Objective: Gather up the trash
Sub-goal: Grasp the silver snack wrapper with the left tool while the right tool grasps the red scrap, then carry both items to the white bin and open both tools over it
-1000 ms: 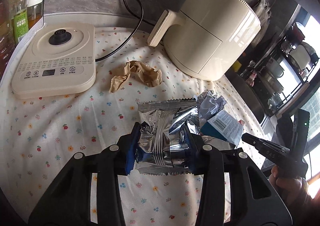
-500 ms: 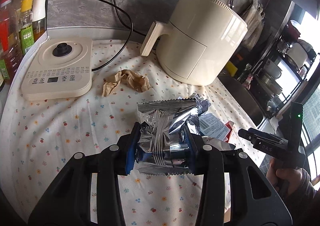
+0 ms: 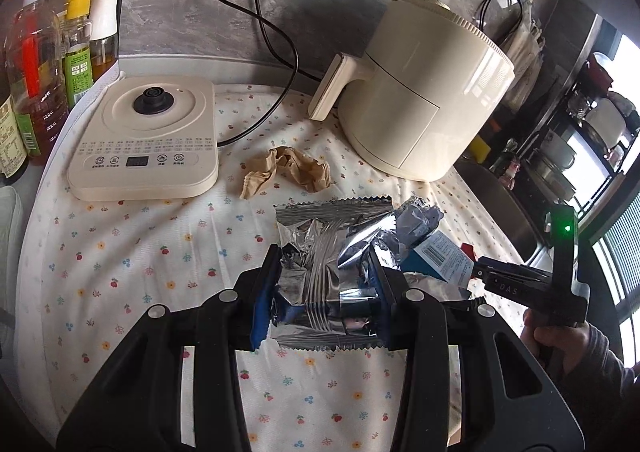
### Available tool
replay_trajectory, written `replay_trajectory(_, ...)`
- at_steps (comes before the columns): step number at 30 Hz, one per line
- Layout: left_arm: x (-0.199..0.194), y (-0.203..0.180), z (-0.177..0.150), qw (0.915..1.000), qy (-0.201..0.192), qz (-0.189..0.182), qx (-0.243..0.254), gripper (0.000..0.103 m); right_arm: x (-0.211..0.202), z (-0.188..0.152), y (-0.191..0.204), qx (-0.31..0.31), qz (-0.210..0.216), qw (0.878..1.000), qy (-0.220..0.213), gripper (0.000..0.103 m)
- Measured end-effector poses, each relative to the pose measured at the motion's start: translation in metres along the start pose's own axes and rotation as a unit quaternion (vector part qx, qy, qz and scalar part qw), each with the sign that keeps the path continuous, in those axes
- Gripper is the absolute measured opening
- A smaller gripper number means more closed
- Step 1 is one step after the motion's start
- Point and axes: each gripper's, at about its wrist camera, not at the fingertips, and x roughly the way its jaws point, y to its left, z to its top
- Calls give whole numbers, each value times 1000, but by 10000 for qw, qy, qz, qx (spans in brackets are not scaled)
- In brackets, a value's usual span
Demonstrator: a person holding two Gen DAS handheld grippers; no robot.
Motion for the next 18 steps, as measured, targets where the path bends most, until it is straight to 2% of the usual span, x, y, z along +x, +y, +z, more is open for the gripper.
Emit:
replay_trajectory(2, -1, 4, 4, 10000, -18, 3, 0, 41, -1, 4, -3, 101, 47, 9999, -32, 27)
replay_trajectory(6, 1, 5, 7, 10000, -8, -63, 37, 41, -5, 6, -5, 137, 76, 9999, -42, 22)
replay_trajectory(7, 2, 3, 7, 9999, 0, -90, 61, 41, -6, 6, -5, 123, 75, 9999, -35, 22)
replay_trajectory(8, 4, 2, 8, 9999, 4, -120, 85, 41, -6, 6, -4, 109, 57, 9999, -24, 31)
replay_trajectory(10, 6, 0, 8, 9998, 0, -169, 116, 40, -6, 6, -3, 49, -61, 10000, -28, 37)
replay_trajectory(13, 9, -2, 9, 9997, 19, -209, 110, 40, 4, 8, -3, 22, -157, 9998, 72, 38)
replay_trajectory(15, 11, -2, 9, 9997, 33, -214, 117, 41, 9, 8, -4, 24, -164, 9998, 105, 35)
replay_trajectory(17, 12, -3, 9, 9997, 54, -215, 118, 41, 7, 10, -2, -21, -169, 9998, 129, 20)
replay_trajectory(18, 12, -3, 9, 9997, 57, -219, 115, 41, 4, 10, -2, 12, -147, 9999, 90, 20)
